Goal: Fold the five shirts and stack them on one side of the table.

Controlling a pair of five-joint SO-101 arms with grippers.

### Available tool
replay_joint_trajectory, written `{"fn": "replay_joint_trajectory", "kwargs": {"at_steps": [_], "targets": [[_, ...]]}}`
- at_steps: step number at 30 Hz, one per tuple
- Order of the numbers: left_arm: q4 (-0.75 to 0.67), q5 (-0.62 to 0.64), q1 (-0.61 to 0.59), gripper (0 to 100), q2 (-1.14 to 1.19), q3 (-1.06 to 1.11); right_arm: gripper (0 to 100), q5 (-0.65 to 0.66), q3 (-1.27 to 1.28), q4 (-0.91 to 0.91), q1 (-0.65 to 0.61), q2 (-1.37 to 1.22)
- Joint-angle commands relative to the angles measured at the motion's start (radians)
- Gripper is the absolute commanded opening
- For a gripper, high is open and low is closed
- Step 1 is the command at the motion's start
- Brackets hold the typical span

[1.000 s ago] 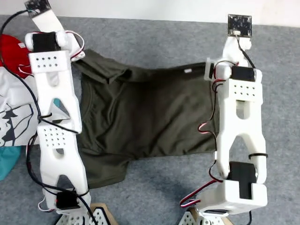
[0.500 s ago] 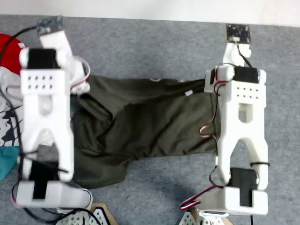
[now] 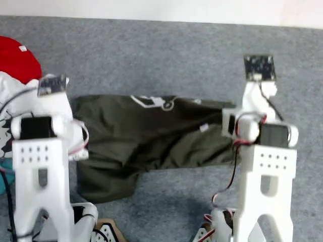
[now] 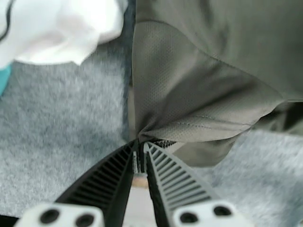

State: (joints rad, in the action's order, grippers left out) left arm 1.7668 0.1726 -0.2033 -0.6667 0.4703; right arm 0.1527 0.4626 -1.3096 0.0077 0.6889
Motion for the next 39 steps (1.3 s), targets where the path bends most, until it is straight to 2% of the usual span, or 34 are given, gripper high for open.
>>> {"fn": "replay_joint_trajectory", "kwargs": {"at_steps": [1,9,12,23,26,30,34,39], "targets": [[0.000,-0.023,-0.010,1,-0.159,0.102,0.5,0.017,0.062,0.045,0.013,0.090],[0.002,-0.025,-0.004,1,-0.292,0.179,0.5,0.018,0.117,0.081,0.047,0.104],[0.002,-0.089,-0.002,1,-0.335,0.177,0.5,0.025,0.117,0.073,0.047,0.113],[0.003,-0.094,0.058,1,-0.346,0.151,0.5,0.052,0.128,-0.133,0.015,0.113],[0.003,-0.092,0.061,1,-0.292,0.042,0.5,0.052,0.122,-0.147,0.016,0.113],[0.006,-0.092,0.053,1,-0.094,-0.090,0.5,0.052,0.117,-0.145,0.016,0.110],[0.008,-0.092,0.059,1,0.059,-0.107,0.5,0.058,0.117,-0.145,0.021,0.102],[0.009,-0.092,0.058,1,0.064,-0.096,0.5,0.058,0.125,-0.145,0.019,0.102]]}}
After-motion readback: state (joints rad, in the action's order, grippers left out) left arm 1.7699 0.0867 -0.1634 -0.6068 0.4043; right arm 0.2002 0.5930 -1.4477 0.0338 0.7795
